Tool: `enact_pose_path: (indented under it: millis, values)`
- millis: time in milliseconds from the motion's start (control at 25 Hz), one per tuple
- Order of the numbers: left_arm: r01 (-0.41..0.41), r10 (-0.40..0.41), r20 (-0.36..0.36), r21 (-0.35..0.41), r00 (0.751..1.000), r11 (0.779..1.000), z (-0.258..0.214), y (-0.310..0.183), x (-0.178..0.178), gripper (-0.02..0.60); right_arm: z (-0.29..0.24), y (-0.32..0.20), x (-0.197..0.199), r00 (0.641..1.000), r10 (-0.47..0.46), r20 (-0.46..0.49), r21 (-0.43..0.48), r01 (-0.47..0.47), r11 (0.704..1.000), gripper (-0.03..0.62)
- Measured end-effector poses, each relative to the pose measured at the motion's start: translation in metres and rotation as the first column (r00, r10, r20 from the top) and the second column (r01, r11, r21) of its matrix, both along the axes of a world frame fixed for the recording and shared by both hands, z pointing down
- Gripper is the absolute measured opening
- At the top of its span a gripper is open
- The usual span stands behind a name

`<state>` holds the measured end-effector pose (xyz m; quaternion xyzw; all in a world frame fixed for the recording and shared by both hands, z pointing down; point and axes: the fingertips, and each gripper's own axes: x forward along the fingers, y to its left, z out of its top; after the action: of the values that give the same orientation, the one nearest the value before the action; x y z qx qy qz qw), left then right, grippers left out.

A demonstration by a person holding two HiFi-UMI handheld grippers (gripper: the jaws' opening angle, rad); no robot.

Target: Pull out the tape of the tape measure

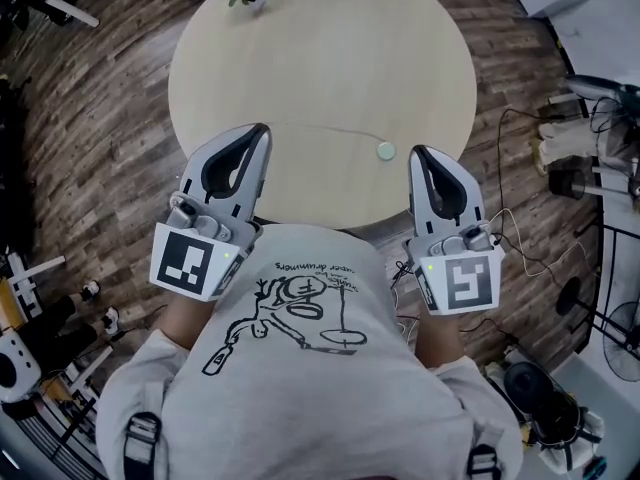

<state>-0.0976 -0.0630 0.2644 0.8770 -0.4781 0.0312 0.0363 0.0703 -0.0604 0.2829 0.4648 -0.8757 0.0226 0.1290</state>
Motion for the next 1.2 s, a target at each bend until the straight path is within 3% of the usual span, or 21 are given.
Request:
enact_pose_path:
  millis: [360,1200]
  values:
    - [0.012,-0.011,-0.013,0.052,1.000,0.999,-0.023,0.009,0.005,0.021,-0.019,0.015,0.000,1.000,0.009,0.001,0.023,-0.009,1.000,0.011]
    - [0.032,-0.032,0.004,0.011,0.999,0.999,-0.010,0.010,-0.007,0.021,-0.021,0.015,-0.009,1.000,0.025,0.008,0.021,-0.025,0.999,0.011]
